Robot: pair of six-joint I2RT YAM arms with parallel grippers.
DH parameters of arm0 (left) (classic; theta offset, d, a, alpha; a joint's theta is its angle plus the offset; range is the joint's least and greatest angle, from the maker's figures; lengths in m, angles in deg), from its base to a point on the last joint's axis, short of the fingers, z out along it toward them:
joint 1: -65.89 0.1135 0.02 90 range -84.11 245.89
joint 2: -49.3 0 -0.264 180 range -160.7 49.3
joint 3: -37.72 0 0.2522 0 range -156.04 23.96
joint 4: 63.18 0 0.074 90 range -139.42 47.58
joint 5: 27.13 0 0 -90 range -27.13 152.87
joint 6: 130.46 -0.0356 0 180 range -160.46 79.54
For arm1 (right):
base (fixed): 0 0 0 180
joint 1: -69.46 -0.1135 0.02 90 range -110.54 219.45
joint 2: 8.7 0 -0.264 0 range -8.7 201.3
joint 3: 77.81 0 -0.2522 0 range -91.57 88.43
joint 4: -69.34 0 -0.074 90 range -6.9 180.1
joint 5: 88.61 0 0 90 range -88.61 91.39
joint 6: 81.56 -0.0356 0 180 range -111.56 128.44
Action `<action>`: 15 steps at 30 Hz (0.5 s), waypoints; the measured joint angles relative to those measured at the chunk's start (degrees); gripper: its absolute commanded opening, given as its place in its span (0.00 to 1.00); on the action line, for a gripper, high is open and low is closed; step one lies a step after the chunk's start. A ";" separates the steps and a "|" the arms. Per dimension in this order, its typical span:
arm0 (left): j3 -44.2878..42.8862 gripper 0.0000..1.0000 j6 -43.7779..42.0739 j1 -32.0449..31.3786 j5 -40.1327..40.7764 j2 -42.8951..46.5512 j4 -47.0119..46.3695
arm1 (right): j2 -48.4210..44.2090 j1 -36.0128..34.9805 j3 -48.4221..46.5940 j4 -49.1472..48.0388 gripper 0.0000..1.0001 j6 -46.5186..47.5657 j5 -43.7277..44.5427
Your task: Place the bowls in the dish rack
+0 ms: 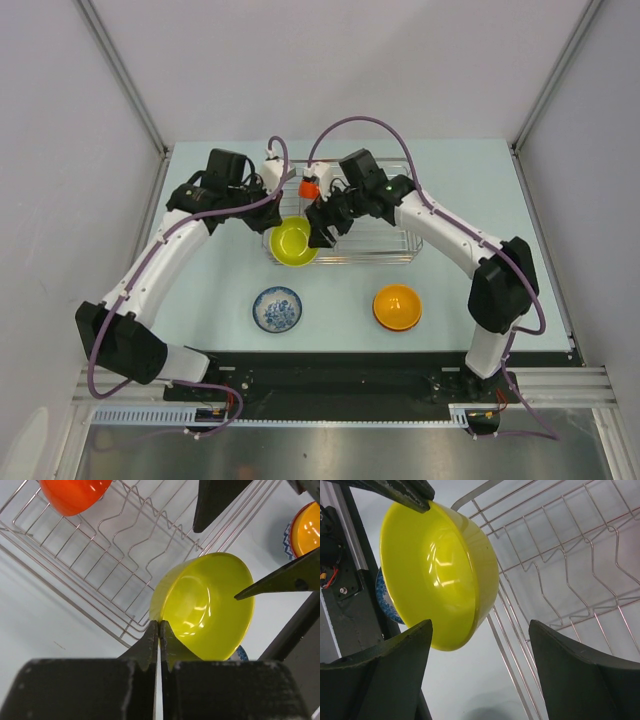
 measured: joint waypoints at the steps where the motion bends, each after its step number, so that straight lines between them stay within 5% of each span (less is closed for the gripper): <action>1: 0.00 0.00 0.15 0.02 -0.33 0.02 -0.09 | 0.11 0.00 0.00 -0.22 0.81 -0.24 0.00; 15: 0.00 0.00 0.79 0.00 -2.01 0.37 -1.20 | 1.20 0.02 -0.63 -3.19 0.51 -2.91 0.31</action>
